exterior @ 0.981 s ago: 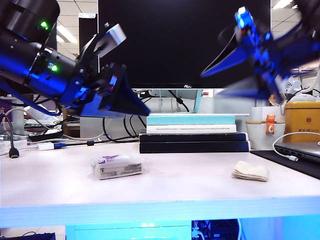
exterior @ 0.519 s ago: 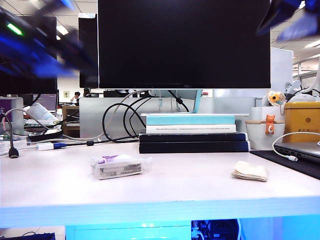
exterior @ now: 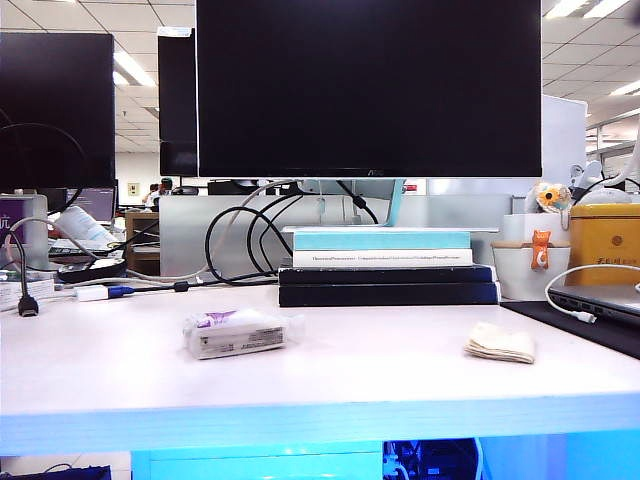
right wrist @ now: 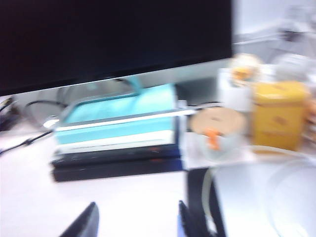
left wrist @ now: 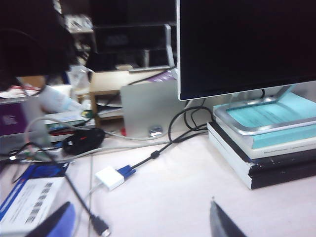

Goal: Pick up a packet of tissues from the table with the left hand, then take a tissue from it with the right hand.

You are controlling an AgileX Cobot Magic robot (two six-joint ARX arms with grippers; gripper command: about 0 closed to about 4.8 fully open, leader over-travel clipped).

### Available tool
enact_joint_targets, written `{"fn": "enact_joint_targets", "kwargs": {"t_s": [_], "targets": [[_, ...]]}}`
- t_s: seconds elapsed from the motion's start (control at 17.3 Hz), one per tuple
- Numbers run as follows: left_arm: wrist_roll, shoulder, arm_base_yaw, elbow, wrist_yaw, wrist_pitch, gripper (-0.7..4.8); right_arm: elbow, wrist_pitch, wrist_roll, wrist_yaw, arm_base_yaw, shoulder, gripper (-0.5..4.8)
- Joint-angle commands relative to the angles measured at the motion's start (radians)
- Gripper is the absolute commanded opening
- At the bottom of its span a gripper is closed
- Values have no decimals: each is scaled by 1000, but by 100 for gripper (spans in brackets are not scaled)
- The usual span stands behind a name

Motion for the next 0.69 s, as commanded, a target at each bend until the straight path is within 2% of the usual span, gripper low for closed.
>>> {"fn": "enact_joint_targets", "kwargs": {"t_s": [0.06,0.23,0.35,0.52,0.58,0.63,0.69], "targets": [[-112,-262,-2,-137,-67,-166,299,-95,-93,147,22,6,-225,197],[-156,-434,-3,-180,-119,-229,298,-100,-267,178,21,8,-299,198],[-155,-533,-3,-196,-194,-267,299,-134,-250,171,25,8,-340,198],[-150,-575,-3,-213,-240,-344,299,-200,-200,114,33,7,-404,197],[-145,-576,-6,-249,-235,-361,299,-266,-192,54,10,6,-449,197],[-146,-576,-6,-284,-234,-379,287,-336,-215,47,-115,6,-449,197],[-145,-576,-6,-292,-235,-381,263,-353,-220,47,-155,6,-449,197]]}}
